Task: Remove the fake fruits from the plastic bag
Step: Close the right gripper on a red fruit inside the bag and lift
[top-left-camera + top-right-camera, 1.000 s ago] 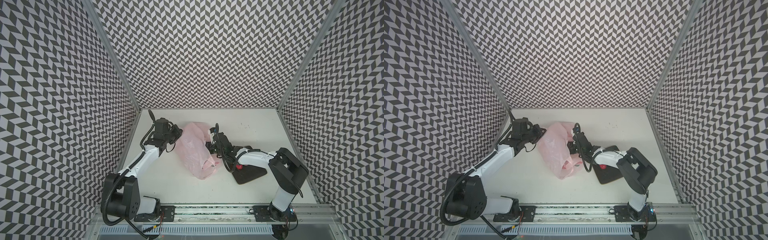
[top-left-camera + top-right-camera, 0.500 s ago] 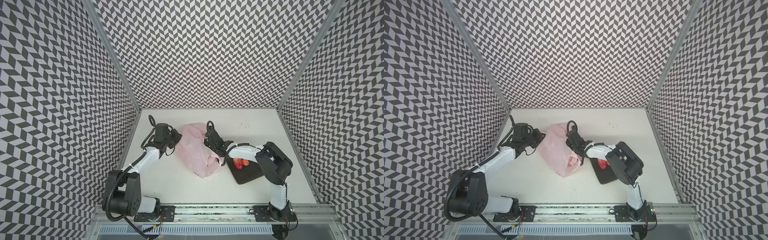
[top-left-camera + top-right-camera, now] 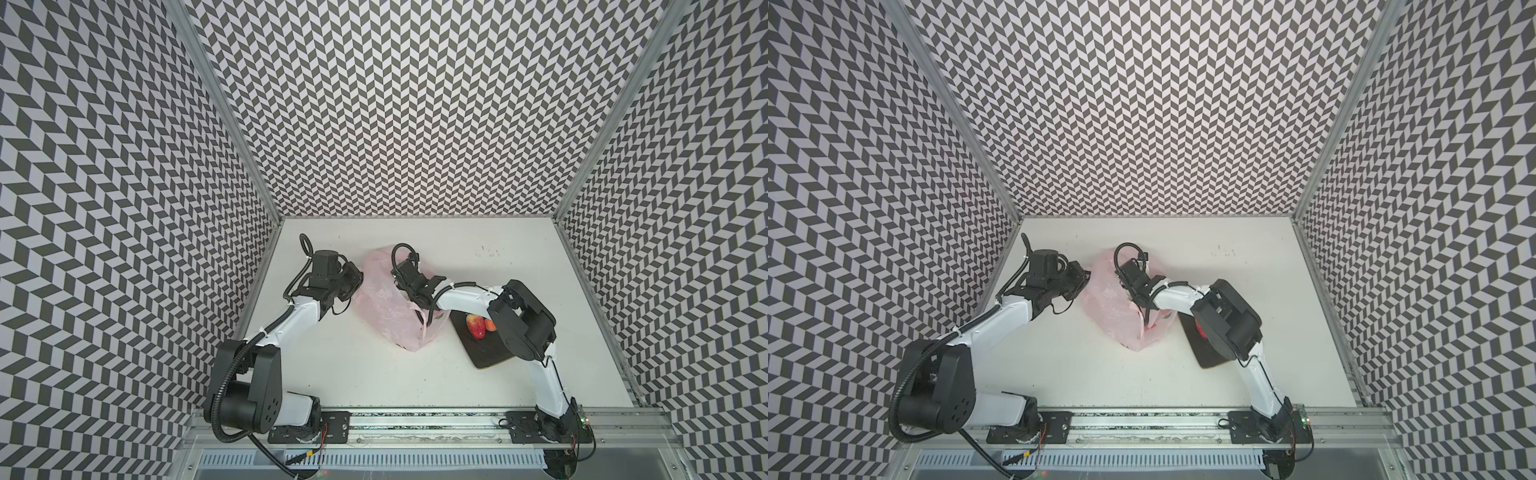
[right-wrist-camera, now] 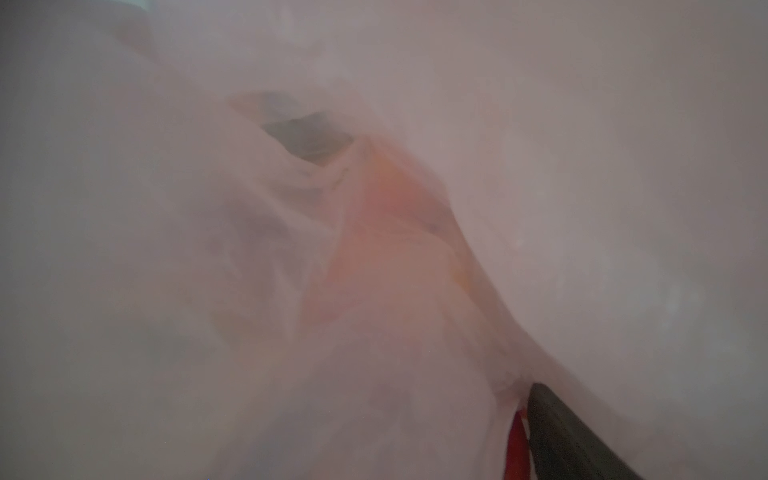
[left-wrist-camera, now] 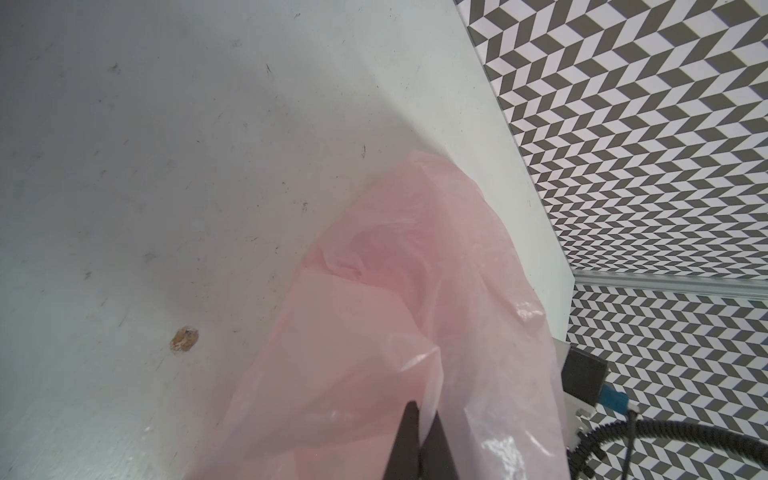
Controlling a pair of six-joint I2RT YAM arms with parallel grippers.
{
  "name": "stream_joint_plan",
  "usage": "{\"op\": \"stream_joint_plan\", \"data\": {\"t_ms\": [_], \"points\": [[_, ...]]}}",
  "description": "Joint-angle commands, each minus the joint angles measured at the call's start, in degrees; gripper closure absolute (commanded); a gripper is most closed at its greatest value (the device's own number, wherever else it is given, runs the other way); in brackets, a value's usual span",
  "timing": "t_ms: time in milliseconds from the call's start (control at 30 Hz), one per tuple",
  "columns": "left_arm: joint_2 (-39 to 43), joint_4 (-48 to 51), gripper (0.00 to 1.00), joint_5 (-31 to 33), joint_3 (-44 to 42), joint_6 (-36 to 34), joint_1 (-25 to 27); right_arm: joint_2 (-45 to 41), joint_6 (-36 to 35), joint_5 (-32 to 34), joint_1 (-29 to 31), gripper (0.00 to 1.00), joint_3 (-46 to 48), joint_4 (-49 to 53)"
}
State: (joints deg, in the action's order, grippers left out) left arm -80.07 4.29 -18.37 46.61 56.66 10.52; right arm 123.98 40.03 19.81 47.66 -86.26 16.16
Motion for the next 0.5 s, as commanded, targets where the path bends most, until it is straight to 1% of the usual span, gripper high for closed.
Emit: {"op": "stream_joint_plan", "data": {"t_ms": [0,167,233,267,400,467], "points": [[1.5,-1.5,1.0,-0.6,-0.6,0.4,0.5,2.8,2.1,4.6,0.8,0.18,-3.4,5.2],[1.2,-1.7,1.0,-0.6,-0.5,0.4,0.6,5.2,2.0,5.1,1.3,0.18,-5.7,7.0],[1.0,-1.8,1.0,-0.6,-0.4,0.4,0.6,6.0,1.9,5.2,1.5,0.22,-6.5,7.6],[0.9,-1.9,1.0,-0.6,-0.4,0.4,0.6,6.2,1.9,5.2,1.6,0.25,-6.5,7.7],[0.7,-2.3,1.0,-0.3,-0.7,0.6,0.6,5.5,1.0,5.1,2.0,0.46,-6.4,7.1],[0.7,-2.6,1.0,0.1,-0.7,0.7,0.6,4.3,0.3,5.4,2.2,0.53,-6.0,6.4]]}}
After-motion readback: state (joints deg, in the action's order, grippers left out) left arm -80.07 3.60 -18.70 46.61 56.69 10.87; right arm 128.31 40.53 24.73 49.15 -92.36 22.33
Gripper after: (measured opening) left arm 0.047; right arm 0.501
